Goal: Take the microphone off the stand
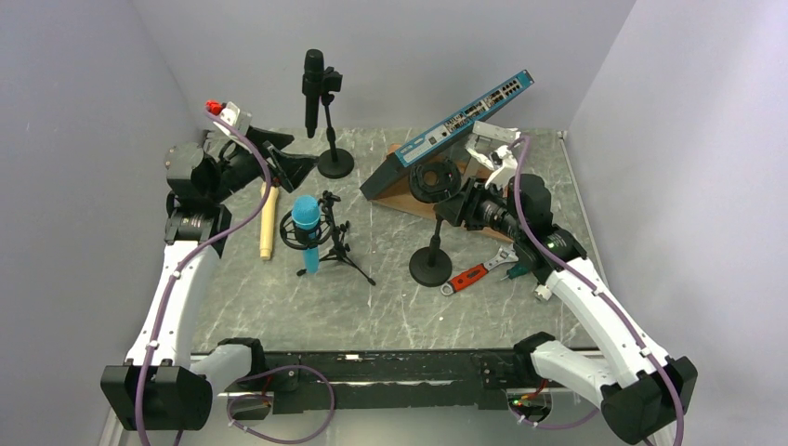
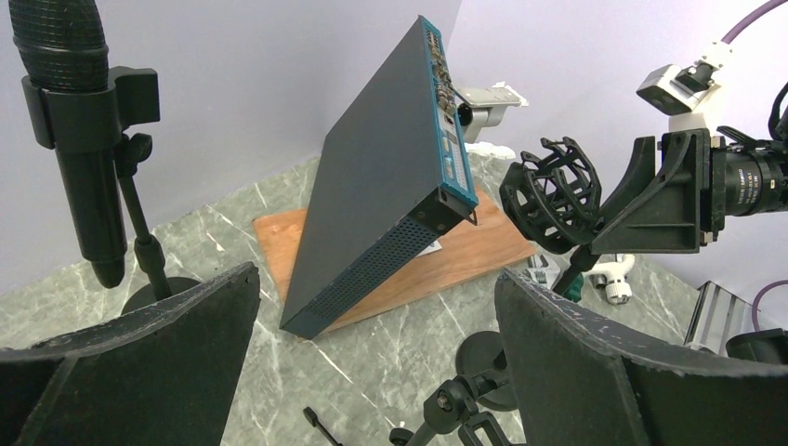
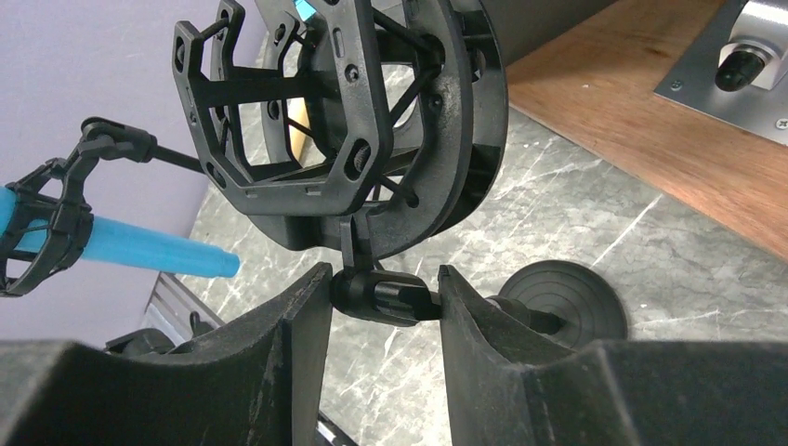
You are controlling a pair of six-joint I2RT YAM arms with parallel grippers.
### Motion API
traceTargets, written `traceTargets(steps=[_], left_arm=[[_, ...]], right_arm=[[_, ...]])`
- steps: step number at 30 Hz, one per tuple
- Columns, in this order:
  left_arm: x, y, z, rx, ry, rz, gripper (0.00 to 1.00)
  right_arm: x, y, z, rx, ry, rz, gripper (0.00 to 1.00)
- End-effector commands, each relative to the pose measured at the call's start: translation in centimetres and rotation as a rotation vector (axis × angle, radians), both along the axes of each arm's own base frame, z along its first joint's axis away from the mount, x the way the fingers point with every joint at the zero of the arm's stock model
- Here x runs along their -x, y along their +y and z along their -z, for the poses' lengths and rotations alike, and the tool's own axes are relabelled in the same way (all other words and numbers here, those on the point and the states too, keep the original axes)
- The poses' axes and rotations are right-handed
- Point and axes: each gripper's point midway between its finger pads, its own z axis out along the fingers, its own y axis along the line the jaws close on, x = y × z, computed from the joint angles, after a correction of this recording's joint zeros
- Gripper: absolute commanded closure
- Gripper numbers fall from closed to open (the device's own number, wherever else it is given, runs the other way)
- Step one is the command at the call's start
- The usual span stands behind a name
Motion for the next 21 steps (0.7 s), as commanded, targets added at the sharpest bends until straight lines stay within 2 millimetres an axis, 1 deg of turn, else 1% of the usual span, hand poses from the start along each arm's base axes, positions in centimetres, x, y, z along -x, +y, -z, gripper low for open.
traceTargets(steps=[1, 3, 5, 10, 15, 18, 21], left_arm=[[0.5, -0.1, -1.5, -0.011, -0.059, 0.009, 0.01], [0.5, -0.1, -1.5, -0.010, -0.058, 0.006, 0.01], [0.5, -0.1, -1.5, -0.011, -0.060, 0.005, 0.01], [0.5, -0.1, -1.4, -0.009, -0.054, 0.009, 0.01], [0.4, -0.1, -1.4, -0.008, -0.052, 0.009, 0.01], [0.4, -0.1, -1.4, -0.009, -0.049, 0.010, 0.01], [0.3, -0.2, -1.2, -0.008, -0.042, 0.012, 0.01]], right_arm=[[0.3, -0.2, 0.8, -0.008, 0.008, 0.006, 0.64], [0.4, -0.3, 1.4, 0.000, 0.024, 0.007, 0.70], [0.6, -0.4, 2.0, 0.007, 0.038, 0.006, 0.74], [1.5, -0.6, 3.9, 0.025, 0.091, 0.001, 0.74], [2.5, -1.0, 6.3, 0.046, 0.150, -0.001, 0.76], [2.8, -1.3, 7.6, 0.048, 0.180, 0.017, 0.76], [3.0, -1.1, 8.7, 0.035, 0.203, 0.016, 0.76]])
